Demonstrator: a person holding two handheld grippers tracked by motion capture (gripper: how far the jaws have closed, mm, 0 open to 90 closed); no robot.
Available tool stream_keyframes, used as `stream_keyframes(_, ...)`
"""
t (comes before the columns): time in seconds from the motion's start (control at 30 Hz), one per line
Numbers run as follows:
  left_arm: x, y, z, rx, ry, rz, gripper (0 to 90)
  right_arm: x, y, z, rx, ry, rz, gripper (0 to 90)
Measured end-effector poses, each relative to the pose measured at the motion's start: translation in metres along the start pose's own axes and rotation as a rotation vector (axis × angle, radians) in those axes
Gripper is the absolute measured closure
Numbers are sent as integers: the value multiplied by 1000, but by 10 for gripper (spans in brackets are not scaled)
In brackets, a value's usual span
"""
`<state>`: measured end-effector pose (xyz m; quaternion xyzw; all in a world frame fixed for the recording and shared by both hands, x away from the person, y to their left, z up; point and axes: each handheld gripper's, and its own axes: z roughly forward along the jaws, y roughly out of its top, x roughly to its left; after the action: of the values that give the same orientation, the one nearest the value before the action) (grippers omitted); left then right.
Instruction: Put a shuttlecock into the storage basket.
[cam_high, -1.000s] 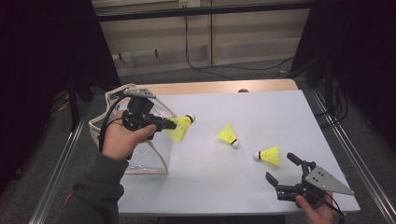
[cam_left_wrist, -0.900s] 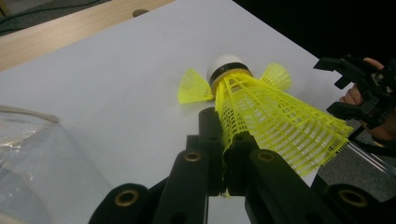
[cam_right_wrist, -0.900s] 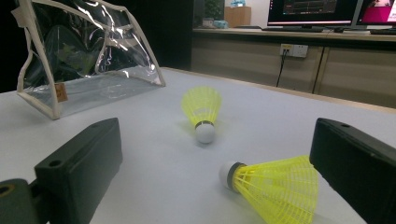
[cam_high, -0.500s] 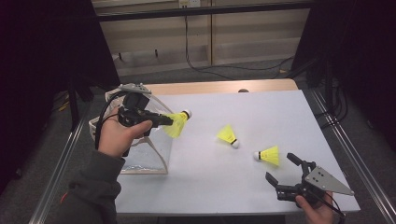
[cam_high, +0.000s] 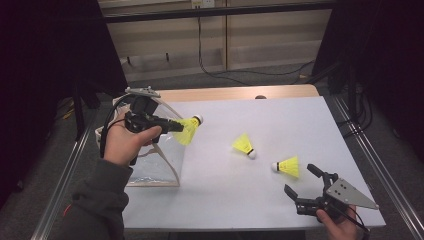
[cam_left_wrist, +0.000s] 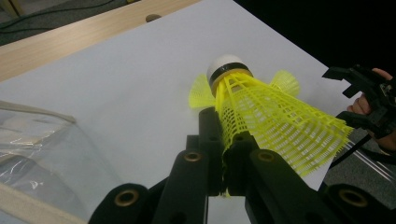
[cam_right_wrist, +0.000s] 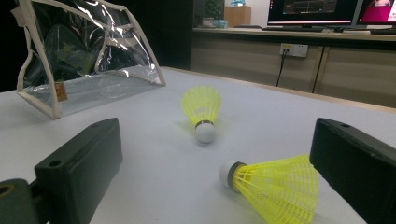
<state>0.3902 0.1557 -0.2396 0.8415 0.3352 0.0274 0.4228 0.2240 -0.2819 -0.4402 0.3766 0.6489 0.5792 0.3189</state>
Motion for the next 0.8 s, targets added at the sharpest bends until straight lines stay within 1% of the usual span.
stream_keyframes(0.13, 3, 1, -2, -2, 8, -5, 886, 0, 0, 0, -1, -1, -1, 23)
stream_keyframes(0.17, 3, 1, -3, -7, 10, -12, 886, 0, 0, 0, -1, 0, 0, 23)
stream_keyframes(0.27, 5, 1, -4, -6, 13, -13, 886, 0, 0, 0, -1, -1, -3, 23)
stream_keyframes(0.3, 6, 1, -5, -11, 20, -15, 886, 0, 0, 0, -1, 0, -1, 23)
stream_keyframes(0.6, 13, 2, -11, -10, 39, -27, 886, 0, 0, 0, -2, 0, -3, 23)
stream_keyframes(0.7, 15, 1, -13, -11, 47, -37, 886, 0, 0, 0, -1, 0, -5, 23)
stream_keyframes(0.8, 17, 1, -14, -9, 53, -36, 886, 0, 0, 0, -2, 0, -3, 23)
